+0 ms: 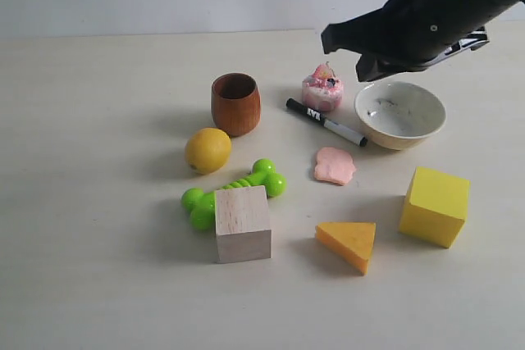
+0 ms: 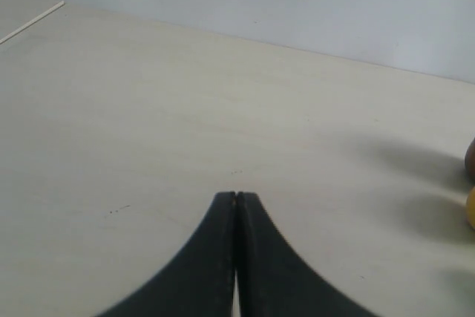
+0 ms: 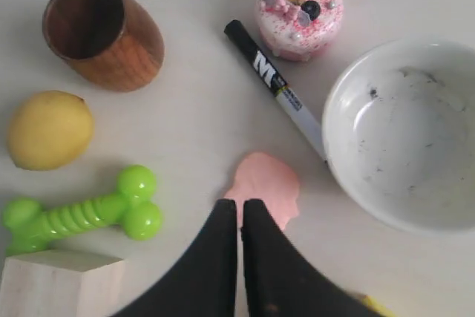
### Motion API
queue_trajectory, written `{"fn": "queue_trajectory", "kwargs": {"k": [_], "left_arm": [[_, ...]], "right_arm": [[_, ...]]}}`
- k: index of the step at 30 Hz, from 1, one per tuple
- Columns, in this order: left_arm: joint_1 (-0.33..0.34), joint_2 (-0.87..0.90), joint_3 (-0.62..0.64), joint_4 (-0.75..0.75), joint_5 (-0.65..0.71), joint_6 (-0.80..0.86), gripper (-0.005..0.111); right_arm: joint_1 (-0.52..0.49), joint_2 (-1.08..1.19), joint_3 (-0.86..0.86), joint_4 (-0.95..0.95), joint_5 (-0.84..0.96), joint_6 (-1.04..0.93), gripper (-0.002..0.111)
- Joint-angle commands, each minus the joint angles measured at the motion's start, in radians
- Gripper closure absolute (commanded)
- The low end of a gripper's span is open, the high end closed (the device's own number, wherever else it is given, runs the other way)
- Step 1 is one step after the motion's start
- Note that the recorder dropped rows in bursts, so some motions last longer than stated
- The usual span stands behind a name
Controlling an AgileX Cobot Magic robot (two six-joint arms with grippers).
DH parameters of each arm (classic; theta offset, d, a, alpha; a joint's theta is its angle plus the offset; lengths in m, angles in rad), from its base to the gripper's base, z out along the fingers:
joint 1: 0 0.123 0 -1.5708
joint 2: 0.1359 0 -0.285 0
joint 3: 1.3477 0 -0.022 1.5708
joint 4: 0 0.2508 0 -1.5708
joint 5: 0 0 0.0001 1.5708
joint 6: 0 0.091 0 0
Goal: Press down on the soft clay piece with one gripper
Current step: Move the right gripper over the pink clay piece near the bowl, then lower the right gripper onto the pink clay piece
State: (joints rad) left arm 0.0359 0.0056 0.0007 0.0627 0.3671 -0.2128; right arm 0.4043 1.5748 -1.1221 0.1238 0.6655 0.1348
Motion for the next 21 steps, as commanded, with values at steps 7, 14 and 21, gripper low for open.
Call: {"fn": "queue_trajectory", "kwargs": {"k": [7,14,21], "left_arm": [[-0.006,-0.006,-0.001,0.001,-0.007,-0.002,0.107],[-0.006,-0.006,-0.001,0.001,-0.007,-0.002,0.107],[-0.006,-0.006,-0.001,0.001,-0.007,-0.002,0.107]], "right_arm": [[0.072,0.17,-0.107,0.054,0.13,0.13,0.103],[0.113,0.246,-0.154,-0.022,0.154,0.348,0.103],[0.113,0.319,-0.231,-0.074,0.282,0.499,0.103]]}}
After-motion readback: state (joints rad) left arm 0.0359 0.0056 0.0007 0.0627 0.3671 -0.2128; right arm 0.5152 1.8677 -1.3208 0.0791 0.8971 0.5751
